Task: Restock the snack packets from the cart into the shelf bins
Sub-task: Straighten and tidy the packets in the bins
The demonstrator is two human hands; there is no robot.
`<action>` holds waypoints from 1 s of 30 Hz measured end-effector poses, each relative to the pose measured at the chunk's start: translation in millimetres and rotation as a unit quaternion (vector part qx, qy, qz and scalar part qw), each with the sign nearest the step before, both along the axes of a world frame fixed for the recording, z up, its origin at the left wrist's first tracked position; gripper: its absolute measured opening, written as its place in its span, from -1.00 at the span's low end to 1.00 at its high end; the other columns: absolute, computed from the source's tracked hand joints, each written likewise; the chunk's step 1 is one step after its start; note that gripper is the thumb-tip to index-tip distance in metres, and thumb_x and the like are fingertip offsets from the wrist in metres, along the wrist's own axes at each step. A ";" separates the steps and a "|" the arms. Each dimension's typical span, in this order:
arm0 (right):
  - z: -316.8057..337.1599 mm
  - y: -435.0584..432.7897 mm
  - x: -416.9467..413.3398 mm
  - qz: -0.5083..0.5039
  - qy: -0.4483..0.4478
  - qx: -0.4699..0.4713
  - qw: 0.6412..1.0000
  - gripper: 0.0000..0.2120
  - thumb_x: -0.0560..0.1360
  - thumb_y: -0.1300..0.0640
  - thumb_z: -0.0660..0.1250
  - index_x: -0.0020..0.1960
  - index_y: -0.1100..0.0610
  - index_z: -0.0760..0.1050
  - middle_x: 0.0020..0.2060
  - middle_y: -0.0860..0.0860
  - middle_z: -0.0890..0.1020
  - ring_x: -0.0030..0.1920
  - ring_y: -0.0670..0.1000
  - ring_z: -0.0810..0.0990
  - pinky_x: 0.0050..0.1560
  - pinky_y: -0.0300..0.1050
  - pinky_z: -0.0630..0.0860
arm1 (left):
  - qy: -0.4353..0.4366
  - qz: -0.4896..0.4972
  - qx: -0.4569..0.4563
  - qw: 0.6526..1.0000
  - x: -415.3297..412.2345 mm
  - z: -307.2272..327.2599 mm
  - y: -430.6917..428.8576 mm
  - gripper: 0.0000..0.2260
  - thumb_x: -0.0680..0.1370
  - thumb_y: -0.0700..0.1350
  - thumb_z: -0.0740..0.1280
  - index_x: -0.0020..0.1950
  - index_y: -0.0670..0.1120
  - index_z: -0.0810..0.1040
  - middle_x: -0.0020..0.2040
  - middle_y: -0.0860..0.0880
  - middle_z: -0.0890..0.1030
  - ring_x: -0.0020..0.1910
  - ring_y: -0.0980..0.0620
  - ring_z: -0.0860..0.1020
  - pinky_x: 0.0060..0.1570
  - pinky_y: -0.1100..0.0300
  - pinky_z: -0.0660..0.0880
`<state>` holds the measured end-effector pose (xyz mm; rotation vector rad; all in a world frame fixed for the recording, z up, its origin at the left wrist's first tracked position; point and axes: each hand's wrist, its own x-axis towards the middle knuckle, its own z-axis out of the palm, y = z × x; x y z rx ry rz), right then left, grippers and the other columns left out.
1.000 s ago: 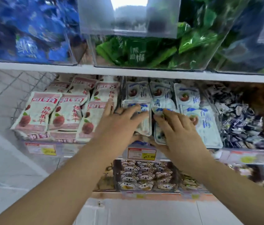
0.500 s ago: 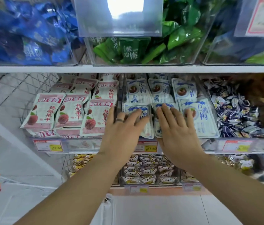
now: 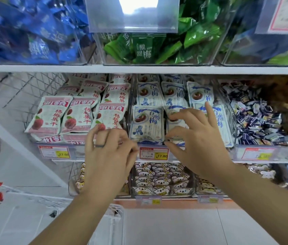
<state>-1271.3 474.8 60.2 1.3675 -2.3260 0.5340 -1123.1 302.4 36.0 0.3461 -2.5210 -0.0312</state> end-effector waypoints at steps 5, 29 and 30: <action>-25.7 21.6 -2.7 -0.057 0.029 -0.028 0.998 -0.76 0.40 0.03 0.54 0.05 0.01 0.68 0.14 0.03 0.61 0.20 0.16 0.52 0.48 0.41 0.07 | -0.057 0.034 -0.069 0.995 -5.3 -8.2 -3.9 -0.82 0.48 0.02 0.47 0.07 0.06 0.73 0.17 -0.05 0.56 0.24 -0.15 0.42 0.44 -0.39 0.13; -45.9 80.5 -8.9 -0.169 -0.049 -0.088 0.981 -0.60 0.48 0.08 0.38 0.31 0.11 0.55 0.31 0.16 0.49 0.20 0.21 0.49 0.22 0.14 0.34 | -0.142 -0.144 -0.031 0.979 -27.2 -26.9 78.3 -0.50 0.46 -0.05 0.46 0.40 -0.06 0.52 0.35 -0.07 0.50 0.23 -0.12 0.55 0.23 -0.06 0.45; -46.4 79.7 -15.2 -0.165 -0.033 -0.043 0.985 -0.54 0.49 0.05 0.36 0.37 0.10 0.51 0.39 0.16 0.45 0.29 0.22 0.46 0.31 0.21 0.31 | -0.145 -0.151 -0.038 0.977 -37.4 -24.0 81.3 -0.49 0.47 -0.07 0.44 0.42 -0.08 0.50 0.40 -0.08 0.48 0.31 -0.13 0.51 0.26 -0.07 0.46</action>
